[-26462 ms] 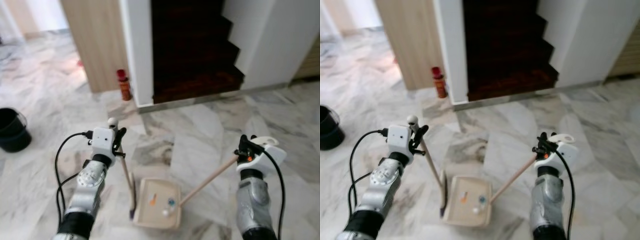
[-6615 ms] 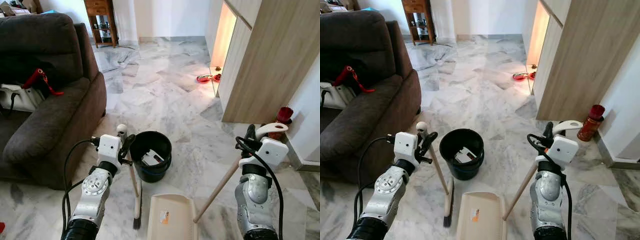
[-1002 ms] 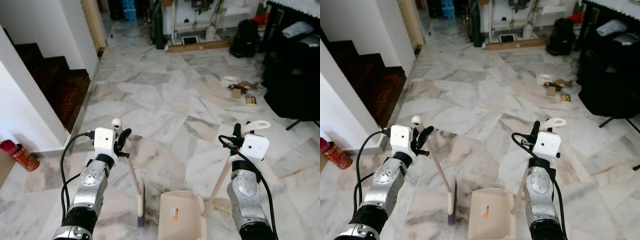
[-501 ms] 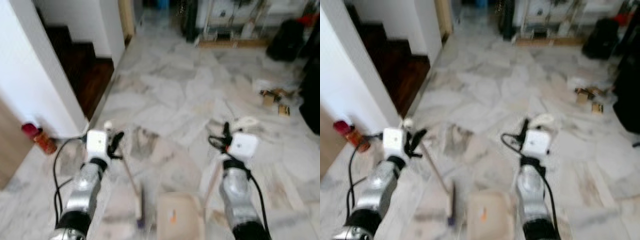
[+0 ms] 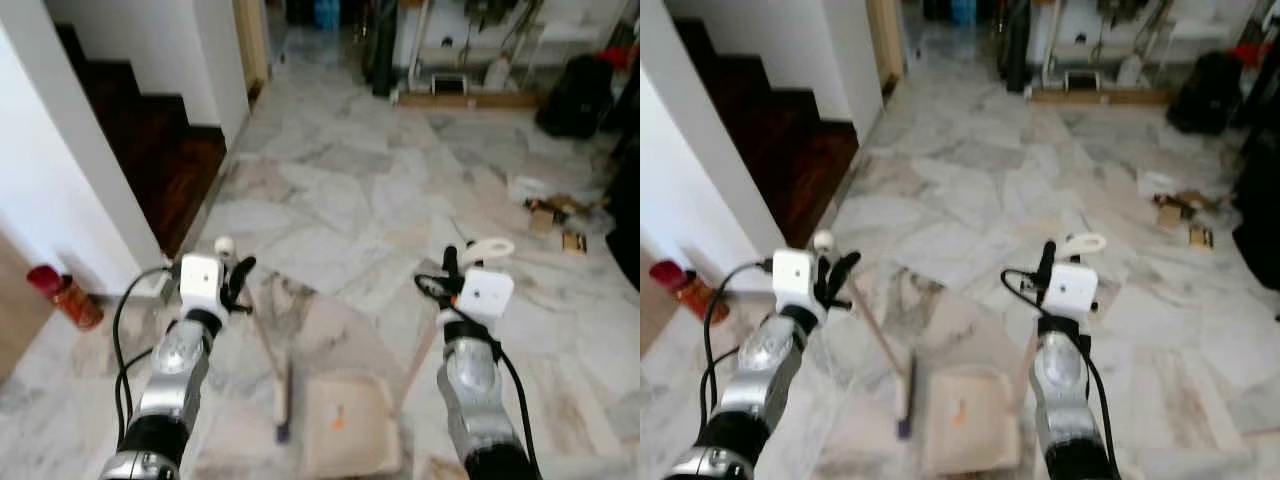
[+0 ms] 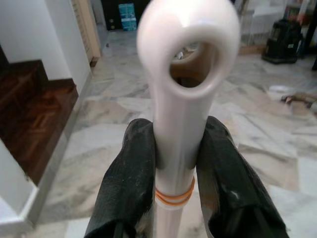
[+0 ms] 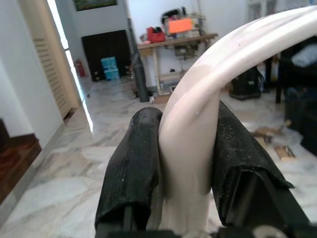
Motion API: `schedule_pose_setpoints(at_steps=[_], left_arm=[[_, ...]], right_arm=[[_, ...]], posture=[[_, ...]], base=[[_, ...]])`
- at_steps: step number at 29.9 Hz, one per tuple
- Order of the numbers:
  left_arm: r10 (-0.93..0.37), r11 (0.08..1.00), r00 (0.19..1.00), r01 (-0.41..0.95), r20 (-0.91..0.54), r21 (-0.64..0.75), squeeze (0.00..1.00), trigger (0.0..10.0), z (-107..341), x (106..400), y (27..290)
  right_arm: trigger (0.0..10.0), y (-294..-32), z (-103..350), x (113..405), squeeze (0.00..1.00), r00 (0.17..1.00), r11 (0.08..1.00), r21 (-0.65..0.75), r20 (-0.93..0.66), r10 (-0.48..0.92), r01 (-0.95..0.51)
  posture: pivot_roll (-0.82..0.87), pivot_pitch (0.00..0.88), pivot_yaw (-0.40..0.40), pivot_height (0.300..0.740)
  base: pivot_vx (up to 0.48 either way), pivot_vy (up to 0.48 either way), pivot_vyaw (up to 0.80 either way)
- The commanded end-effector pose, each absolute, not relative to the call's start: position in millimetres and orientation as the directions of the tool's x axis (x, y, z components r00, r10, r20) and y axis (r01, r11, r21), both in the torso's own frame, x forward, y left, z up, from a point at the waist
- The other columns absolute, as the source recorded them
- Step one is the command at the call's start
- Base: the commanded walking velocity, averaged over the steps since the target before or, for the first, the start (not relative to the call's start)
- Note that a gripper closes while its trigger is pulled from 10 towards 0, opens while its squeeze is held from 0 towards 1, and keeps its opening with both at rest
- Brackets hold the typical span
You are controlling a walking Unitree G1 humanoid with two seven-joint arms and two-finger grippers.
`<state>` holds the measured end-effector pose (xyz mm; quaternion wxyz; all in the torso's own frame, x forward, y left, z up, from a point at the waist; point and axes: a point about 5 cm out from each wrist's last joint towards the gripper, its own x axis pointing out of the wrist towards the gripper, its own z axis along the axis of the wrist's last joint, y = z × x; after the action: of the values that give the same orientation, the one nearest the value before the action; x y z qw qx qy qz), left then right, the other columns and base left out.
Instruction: Sweep floor
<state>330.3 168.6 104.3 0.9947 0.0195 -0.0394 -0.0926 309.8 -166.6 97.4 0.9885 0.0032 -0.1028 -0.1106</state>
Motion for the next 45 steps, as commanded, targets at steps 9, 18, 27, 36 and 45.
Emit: schedule_pose_setpoints(at_steps=[9,18,27,36,45], left_arm=[[-0.204,0.979,0.972,0.199,0.117,0.048,0.0,10.0,113.6,334.8,163.2],[-0.219,0.975,0.969,0.214,0.113,0.051,0.0,10.0,114.5,336.7,161.9],[-0.228,0.973,0.967,0.222,0.112,0.057,0.0,10.0,115.7,338.9,162.4],[-0.232,0.972,0.966,0.226,0.111,0.059,0.0,10.0,115.7,339.6,162.9],[-0.229,0.973,0.967,0.224,0.113,0.06,0.0,10.0,116.2,339.7,163.2]], right_arm=[[10.0,-174.6,108.0,313.6,0.0,0.941,0.971,0.01,0.244,-0.234,0.239],[10.0,-172.9,108.6,313.5,0.0,0.937,0.969,0.017,0.252,-0.243,0.247],[10.0,-170.0,108.7,314.4,0.0,0.936,0.969,0.026,0.253,-0.245,0.247],[10.0,-169.8,109.1,315.3,0.0,0.935,0.968,0.026,0.254,-0.248,0.25],[10.0,-168.4,109.0,316.0,0.0,0.936,0.969,0.028,0.255,-0.243,0.244]], posture=[[-0.15,0.0,0.073,0.74],[-0.16,0.0,0.095,0.74],[-0.17,0.0,0.106,0.74],[-0.16,0.0,0.108,0.74],[-0.16,0.0,0.108,0.74]], base=[[0.352,0.0,0.0],[0.35,0.0,0.0],[0.35,0.0,0.0],[0.352,0.0,0.0],[0.352,0.0,0.0]])
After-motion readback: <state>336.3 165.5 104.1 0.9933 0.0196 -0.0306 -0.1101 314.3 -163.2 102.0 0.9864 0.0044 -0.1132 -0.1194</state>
